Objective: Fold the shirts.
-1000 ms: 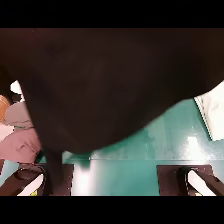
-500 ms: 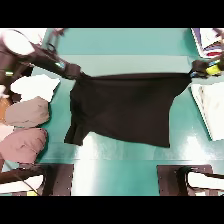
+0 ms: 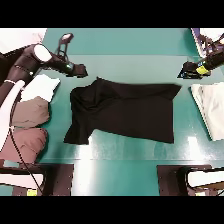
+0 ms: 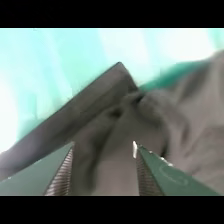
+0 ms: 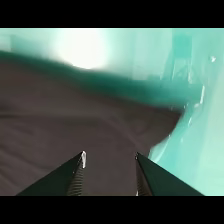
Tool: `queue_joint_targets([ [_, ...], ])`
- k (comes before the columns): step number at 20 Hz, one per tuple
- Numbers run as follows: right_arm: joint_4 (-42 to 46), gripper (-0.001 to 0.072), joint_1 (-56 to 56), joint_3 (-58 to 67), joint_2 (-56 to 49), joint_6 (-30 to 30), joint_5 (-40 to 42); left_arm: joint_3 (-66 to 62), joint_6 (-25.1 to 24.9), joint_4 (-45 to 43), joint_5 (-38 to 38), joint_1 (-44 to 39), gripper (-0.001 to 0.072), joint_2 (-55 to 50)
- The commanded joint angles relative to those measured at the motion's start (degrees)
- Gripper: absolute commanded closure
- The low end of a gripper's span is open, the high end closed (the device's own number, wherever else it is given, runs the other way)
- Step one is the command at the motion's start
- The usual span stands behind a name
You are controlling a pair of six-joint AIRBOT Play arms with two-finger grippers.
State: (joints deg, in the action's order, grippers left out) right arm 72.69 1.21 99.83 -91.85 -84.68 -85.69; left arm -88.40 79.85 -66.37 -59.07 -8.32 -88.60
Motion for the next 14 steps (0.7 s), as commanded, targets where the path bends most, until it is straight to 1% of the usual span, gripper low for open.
queue_joint_targets([
  [1,-3.7,0.0339,-1.7,-1.6,2.1,1.0,-2.7,-2.4,0.3,0.1,-12.3,6.4,0.0248,0.9],
  [2,-4.8,0.0339,-2.7,-4.7,4.4,1.4,-1.9,-0.7,0.3,0.1,-14.8,8.3,0.0248,1.7],
  [4,-6.7,0.0340,-4.4,-13.1,10.2,1.5,0.3,6.7,0.2,0.3,-15.7,10.0,0.0248,4.0],
  [7,-8.7,0.0339,-6.2,-24.3,17.4,1.9,2.2,19.4,-0.4,1.7,-12.1,9.3,0.0248,6.4],
  [9,-8.7,0.0340,-6.3,-29.7,21.1,1.9,3.8,25.5,-0.4,3.2,-9.2,8.3,0.0248,6.3],
  [11,-8.7,0.0339,-6.4,-33.4,23.9,1.9,5.2,29.2,-0.4,4.0,-6.4,7.4,0.0249,6.3],
  [14,-8.7,0.0339,-6.4,-36.0,26.5,1.9,6.1,30.8,-0.4,4.2,-5.1,7.0,0.0249,6.3],
])
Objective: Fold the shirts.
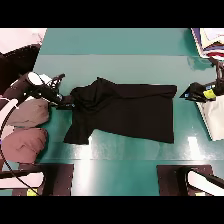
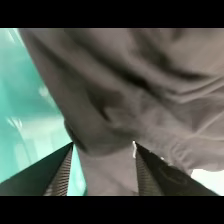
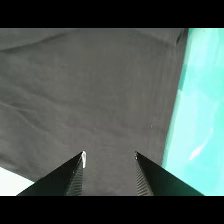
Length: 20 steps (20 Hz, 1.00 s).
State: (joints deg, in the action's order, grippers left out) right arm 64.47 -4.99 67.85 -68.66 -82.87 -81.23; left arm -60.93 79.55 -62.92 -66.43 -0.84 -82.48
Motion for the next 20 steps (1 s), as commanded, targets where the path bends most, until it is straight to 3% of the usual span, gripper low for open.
queue_joint_targets([
  [1,-0.5,0.0339,-0.2,-4.5,3.9,0.0,1.8,3.3,-0.1,0.9,2.8,-0.5,0.0250,0.2],
  [2,-0.4,0.0340,-0.2,-5.2,4.5,0.0,1.7,3.3,-0.1,0.9,3.3,-0.5,0.0356,0.2],
  [3,-0.4,0.0339,-0.4,-6.4,5.2,0.0,1.5,3.3,-0.1,0.8,4.1,-0.5,0.0569,0.2],
  [4,-0.4,0.0339,-1.0,-8.0,5.9,0.0,0.9,3.3,-0.2,0.8,4.8,-0.5,0.0680,0.2],
  [8,2.8,0.0338,-6.0,-18.9,11.2,0.0,-2.5,2.4,-0.5,-1.9,4.0,-0.5,0.0679,4.5],
  [10,4.3,0.0208,-9.9,-26.5,14.2,0.0,-3.3,2.4,-0.5,-3.4,4.4,-0.5,0.0679,8.4],
  [11,3.9,0.0203,-11.9,-30.3,15.1,0.0,-3.2,2.4,-0.5,-3.3,4.4,-0.5,0.0679,9.9],
  [17,-5.6,0.0215,-8.7,-43.3,11.2,0.1,3.0,2.4,-0.5,-2.6,4.2,-0.5,0.0679,11.1],
  [18,-6.7,0.0274,-5.7,-43.6,9.6,0.1,5.1,2.4,-0.5,-2.6,4.1,-0.5,0.0678,11.1],
  [20,-8.0,0.0283,0.2,-42.8,7.0,-0.1,8.5,2.4,-0.5,-2.7,3.8,-0.5,0.0679,11.1],
])
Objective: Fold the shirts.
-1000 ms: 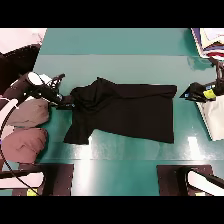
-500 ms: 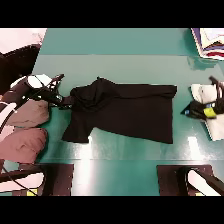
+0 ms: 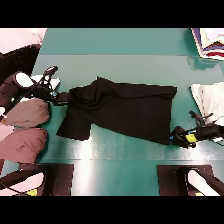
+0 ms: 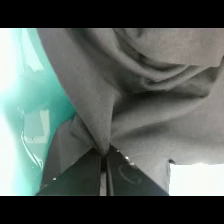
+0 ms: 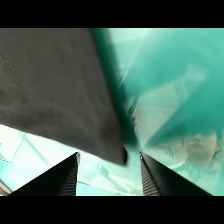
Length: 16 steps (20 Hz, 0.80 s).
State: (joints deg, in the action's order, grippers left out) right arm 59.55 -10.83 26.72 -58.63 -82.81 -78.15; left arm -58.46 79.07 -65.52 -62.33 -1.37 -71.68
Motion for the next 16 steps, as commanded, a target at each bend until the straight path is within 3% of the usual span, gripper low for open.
queue_joint_targets([
  [1,-2.9,0.0330,8.7,-0.7,-4.1,-0.2,7.0,0.0,0.0,-0.1,-0.6,0.0,0.0679,0.3],
  [4,-2.9,0.0639,14.5,3.6,-6.1,-0.2,9.1,-0.1,0.0,-0.3,-1.7,0.0,0.0679,1.0],
  [5,-2.8,0.0690,15.5,5.3,-6.0,-0.2,8.8,-0.1,0.0,-0.4,-1.7,0.0,0.0679,2.5],
  [10,-2.5,0.0691,14.1,22.8,4.1,-0.2,4.8,-11.2,2.3,-4.0,-2.3,0.1,0.0679,16.6],
  [16,-2.4,0.0691,4.1,55.7,14.9,-0.2,0.8,-44.6,5.2,-4.8,-4.2,0.1,0.0679,25.7],
])
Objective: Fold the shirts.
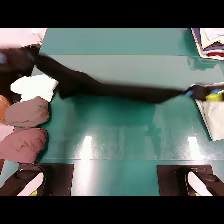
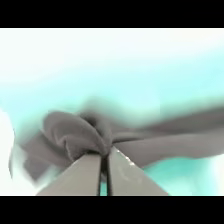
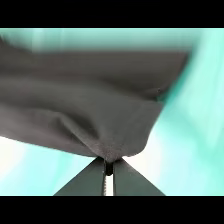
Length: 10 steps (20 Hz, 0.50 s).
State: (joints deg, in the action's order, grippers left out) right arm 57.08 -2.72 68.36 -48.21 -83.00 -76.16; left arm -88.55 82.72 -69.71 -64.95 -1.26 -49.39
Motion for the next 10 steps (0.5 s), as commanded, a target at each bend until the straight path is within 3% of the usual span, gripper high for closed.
queue_joint_targets([
  [1,0.1,0.0691,-5.8,18.6,5.4,0.0,-1.7,-19.6,2.0,-0.6,-2.5,0.0,0.0680,3.5],
  [6,0.0,0.0691,-14.7,40.1,3.8,0.0,-11.5,-36.4,5.8,-0.3,-3.0,0.0,0.0680,3.5],
  [10,0.0,0.0692,-16.8,52.0,-1.6,-1.5,-16.5,-37.4,6.0,1.6,-3.7,0.0,0.0681,2.6],
])
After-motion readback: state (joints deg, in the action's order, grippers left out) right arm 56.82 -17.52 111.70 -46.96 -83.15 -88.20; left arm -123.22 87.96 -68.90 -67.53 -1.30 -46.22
